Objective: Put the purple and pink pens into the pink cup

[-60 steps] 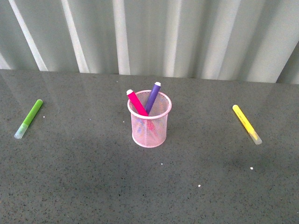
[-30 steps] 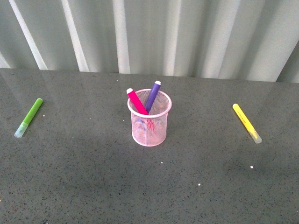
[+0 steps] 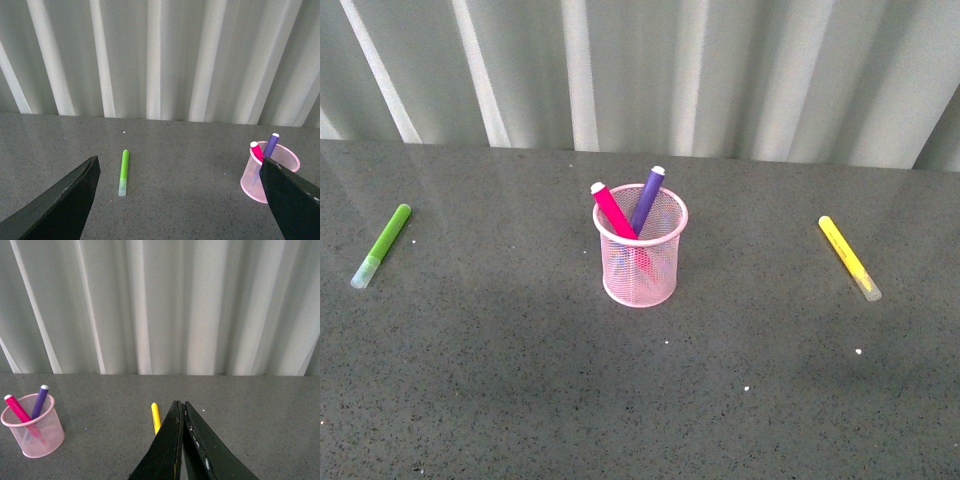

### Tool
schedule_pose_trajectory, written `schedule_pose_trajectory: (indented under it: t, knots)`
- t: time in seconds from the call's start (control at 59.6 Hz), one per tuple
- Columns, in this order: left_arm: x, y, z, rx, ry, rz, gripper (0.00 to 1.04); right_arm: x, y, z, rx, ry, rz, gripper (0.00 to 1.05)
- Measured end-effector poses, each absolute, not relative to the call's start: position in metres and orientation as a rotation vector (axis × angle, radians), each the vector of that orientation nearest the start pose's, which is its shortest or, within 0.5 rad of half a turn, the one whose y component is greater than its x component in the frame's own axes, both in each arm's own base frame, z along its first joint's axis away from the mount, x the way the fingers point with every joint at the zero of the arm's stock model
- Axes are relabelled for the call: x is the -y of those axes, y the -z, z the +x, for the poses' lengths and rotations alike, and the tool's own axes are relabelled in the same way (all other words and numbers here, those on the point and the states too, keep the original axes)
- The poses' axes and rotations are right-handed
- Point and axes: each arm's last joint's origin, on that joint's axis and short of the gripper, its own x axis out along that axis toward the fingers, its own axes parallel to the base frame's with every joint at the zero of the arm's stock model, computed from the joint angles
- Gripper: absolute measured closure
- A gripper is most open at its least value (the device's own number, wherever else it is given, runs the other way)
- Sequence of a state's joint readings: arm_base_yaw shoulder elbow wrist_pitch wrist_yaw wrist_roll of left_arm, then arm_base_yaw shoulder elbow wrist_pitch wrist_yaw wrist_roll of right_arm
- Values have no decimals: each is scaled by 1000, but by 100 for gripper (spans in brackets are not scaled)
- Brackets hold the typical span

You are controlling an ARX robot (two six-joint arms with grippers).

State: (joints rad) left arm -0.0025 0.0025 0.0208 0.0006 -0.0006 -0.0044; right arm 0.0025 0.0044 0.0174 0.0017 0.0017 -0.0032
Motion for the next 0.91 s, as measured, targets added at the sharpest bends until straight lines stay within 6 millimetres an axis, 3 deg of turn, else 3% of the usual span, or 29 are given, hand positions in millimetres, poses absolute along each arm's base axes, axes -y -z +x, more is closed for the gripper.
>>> schedule_pose_trajectory:
  t: [0.084, 0.235, 0.352, 0.537, 0.905]
  knots:
    - [0, -170, 97, 19, 2, -4, 7, 0, -169, 97, 15, -1, -3, 98]
    - [0, -170, 97, 19, 2, -4, 7, 0, -169, 97, 15, -1, -3, 69]
    - [0, -170, 97, 19, 2, -4, 7, 0, -169, 97, 15, -1, -3, 38]
    - [0, -170, 97, 19, 2, -4, 7, 0, -169, 97, 15, -1, -3, 7]
    - [0, -170, 97, 19, 2, -4, 7, 0, -169, 97, 15, -1, -2, 7]
